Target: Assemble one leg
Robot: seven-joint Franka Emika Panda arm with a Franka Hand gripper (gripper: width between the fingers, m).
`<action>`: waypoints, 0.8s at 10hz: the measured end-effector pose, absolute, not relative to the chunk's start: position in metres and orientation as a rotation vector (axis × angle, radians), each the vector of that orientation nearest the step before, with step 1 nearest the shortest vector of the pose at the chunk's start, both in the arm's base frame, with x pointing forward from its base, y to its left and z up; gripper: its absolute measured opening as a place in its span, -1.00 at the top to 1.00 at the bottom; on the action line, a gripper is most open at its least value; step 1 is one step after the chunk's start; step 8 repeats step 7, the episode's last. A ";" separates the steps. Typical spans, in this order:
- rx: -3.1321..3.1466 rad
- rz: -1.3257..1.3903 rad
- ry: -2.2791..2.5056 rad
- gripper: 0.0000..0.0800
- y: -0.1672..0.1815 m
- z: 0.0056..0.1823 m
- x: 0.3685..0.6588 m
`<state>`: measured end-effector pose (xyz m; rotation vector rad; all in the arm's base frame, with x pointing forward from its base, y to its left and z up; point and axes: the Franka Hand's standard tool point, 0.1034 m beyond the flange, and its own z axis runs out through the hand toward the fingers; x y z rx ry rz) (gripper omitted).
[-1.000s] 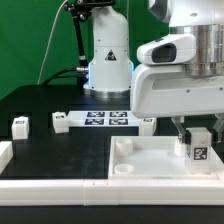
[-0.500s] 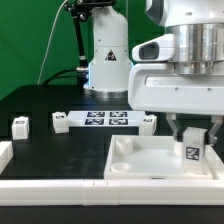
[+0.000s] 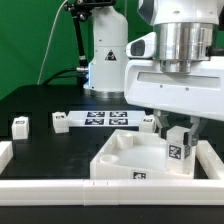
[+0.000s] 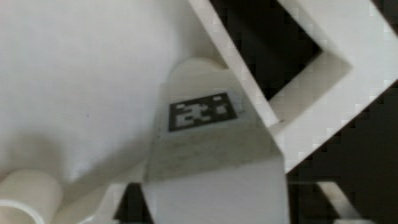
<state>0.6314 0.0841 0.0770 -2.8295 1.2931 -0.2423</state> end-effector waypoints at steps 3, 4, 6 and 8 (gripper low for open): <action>-2.781 -0.234 1.389 -0.41 0.083 0.076 0.630; -2.781 -0.234 1.389 -0.41 0.083 0.076 0.630; -2.782 -0.233 1.389 -0.61 0.083 0.076 0.630; -2.782 -0.233 1.389 -0.61 0.083 0.076 0.630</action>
Offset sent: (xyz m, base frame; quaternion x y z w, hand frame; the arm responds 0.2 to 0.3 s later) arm 0.0000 0.0000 0.0000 0.0000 0.0000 0.0000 1.0000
